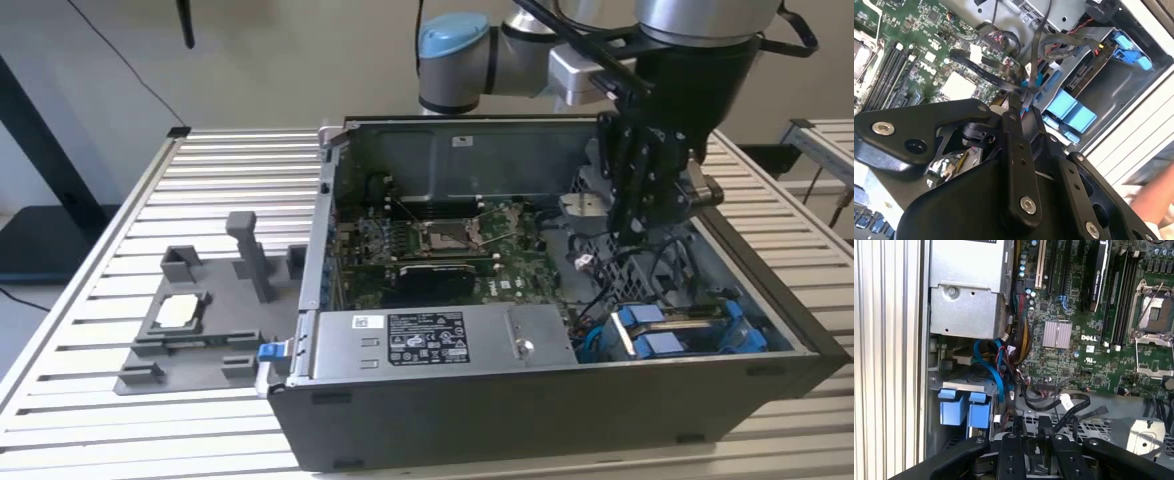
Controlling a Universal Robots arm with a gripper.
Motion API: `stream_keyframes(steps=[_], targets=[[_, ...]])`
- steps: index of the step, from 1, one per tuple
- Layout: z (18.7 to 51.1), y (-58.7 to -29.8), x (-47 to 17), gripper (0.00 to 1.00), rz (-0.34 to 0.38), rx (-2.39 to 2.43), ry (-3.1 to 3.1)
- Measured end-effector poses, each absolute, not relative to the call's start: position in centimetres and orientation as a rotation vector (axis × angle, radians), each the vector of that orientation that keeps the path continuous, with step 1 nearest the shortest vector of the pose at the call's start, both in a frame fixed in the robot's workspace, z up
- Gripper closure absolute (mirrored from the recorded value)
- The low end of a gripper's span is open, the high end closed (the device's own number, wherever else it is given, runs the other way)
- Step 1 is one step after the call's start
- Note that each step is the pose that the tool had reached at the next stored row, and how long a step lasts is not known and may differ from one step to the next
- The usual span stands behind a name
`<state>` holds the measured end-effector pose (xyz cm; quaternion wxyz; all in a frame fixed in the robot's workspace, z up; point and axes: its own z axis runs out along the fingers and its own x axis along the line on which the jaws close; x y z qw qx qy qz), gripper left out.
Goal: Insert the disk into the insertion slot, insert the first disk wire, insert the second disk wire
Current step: 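Insert the second disk wire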
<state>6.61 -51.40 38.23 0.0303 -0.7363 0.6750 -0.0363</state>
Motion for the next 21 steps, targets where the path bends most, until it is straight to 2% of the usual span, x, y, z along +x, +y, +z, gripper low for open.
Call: stream_keyframes(steps=[17, 18, 19, 21], targets=[[38.38, -51.40, 6.61, 0.73, -0.121, -2.274, 2.083], [38.38, -51.41, 6.61, 0.75, -0.121, -2.274, 2.083], [38.38, -51.42, 6.61, 0.82, -0.121, -2.273, 2.083], [38.38, -51.46, 6.60, 0.82, -0.121, -2.273, 2.083]])
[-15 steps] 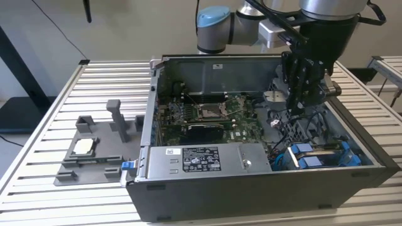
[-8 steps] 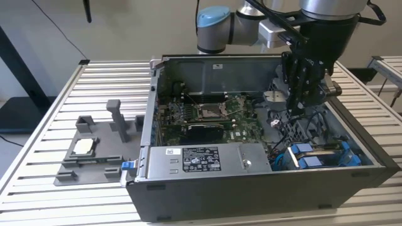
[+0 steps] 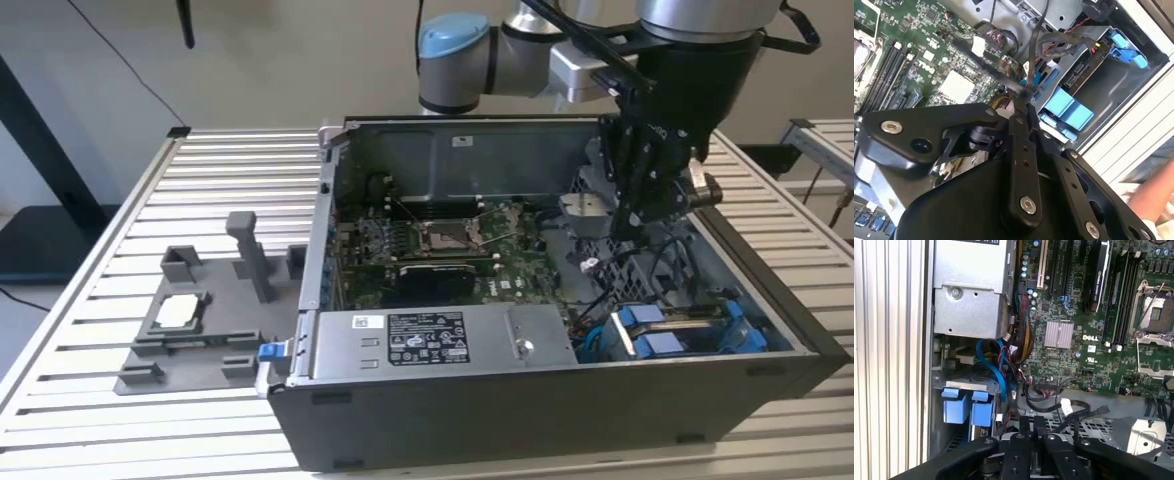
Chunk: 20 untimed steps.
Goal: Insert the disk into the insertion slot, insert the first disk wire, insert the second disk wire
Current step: 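Insert the second disk wire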
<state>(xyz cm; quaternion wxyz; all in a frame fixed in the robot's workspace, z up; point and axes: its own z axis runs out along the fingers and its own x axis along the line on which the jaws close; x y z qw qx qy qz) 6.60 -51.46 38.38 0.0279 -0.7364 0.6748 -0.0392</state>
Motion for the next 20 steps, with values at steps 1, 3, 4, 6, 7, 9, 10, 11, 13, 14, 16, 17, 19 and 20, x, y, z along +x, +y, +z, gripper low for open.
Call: stream_keyframes(steps=[1, 3, 4, 6, 7, 9, 10, 11, 13, 14, 16, 17, 19, 20], targets=[[38.38, -51.50, 6.60, 0.87, -0.121, -2.273, 2.083], [38.38, -51.54, 6.61, 0.87, -0.121, -2.273, 2.083], [38.40, -51.54, 6.61, 0.87, -0.121, -2.273, 2.083], [38.65, -51.55, 6.61, 0.87, -0.121, -2.273, 2.083], [38.82, -51.55, 6.61, 0.87, -0.121, -2.273, 2.083], [38.90, -51.55, 6.61, 0.85, -0.122, -2.274, 2.083], [38.90, -51.55, 6.62, 0.79, -0.126, -2.276, 2.085], [38.86, -51.54, 6.62, 0.79, -0.134, -2.280, 2.087], [38.66, -51.46, 6.61, 0.73, -0.149, -2.286, 2.092], [38.55, -51.40, 6.61, 0.73, -0.155, -2.289, 2.094], [38.43, -51.33, 6.62, 0.73, -0.165, -2.293, 2.097], [38.42, -51.32, 6.61, 0.73, -0.169, -2.295, 2.099], [38.41, -51.21, 6.61, 0.73, -0.180, -2.301, 2.102], [38.40, -51.08, 6.61, 0.73, -0.183, -2.302, 2.103]])
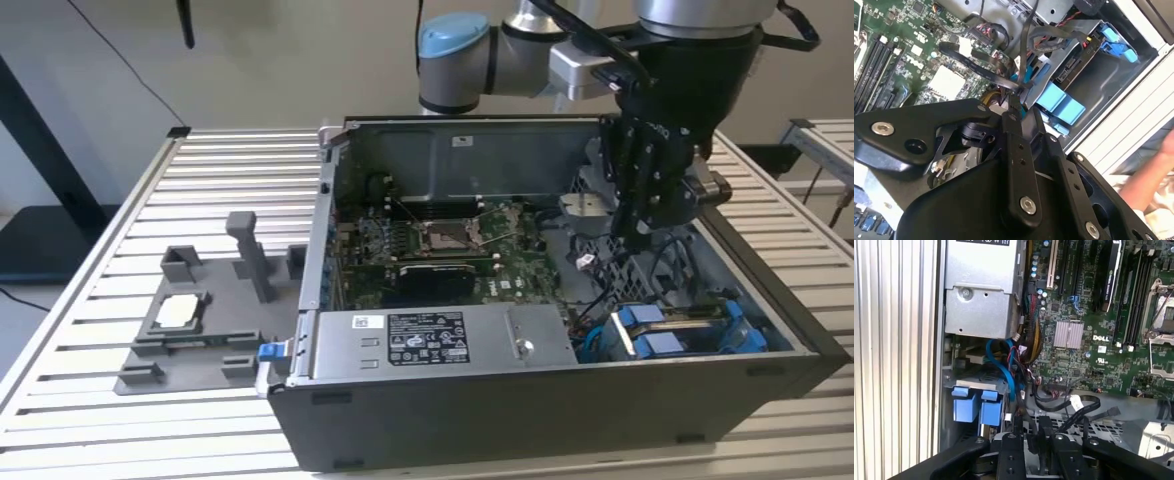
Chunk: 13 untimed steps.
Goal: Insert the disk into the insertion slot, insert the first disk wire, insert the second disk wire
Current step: 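Insert the second disk wire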
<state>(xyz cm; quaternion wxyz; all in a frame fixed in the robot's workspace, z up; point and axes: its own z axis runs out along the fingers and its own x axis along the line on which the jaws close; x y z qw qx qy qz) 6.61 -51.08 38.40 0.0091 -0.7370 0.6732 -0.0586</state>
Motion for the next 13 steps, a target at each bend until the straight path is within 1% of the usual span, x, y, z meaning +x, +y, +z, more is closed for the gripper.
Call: stream_keyframes(steps=[13], targets=[[38.27, -50.87, 6.81, 0.73, -0.189, -2.306, 2.095]])
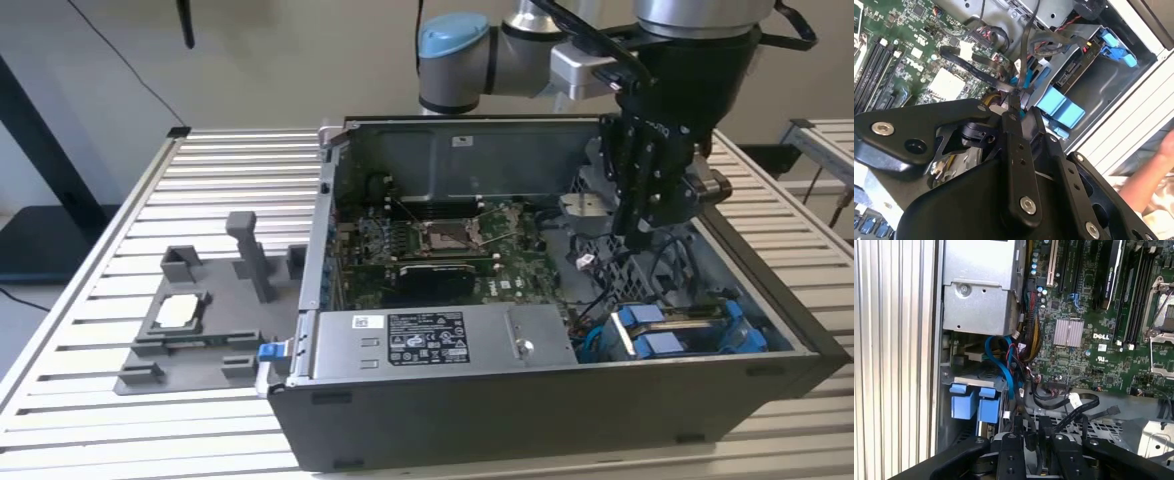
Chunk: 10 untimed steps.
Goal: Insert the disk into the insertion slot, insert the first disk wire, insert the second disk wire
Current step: 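Insert the second disk wire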
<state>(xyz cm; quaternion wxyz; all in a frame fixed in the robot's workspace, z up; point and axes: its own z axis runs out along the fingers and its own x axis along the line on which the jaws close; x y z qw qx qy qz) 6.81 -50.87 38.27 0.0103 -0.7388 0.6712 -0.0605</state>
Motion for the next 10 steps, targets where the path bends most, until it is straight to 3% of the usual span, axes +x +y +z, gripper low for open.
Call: stream_keyframes(steps=[7, 9, 10], targets=[[38.17, -50.87, 6.94, 0.73, -0.191, -2.306, 2.093], [38.16, -50.87, 6.95, 0.82, -0.191, -2.306, 2.093], [38.14, -50.89, 6.95, 0.82, -0.191, -2.305, 2.093]])
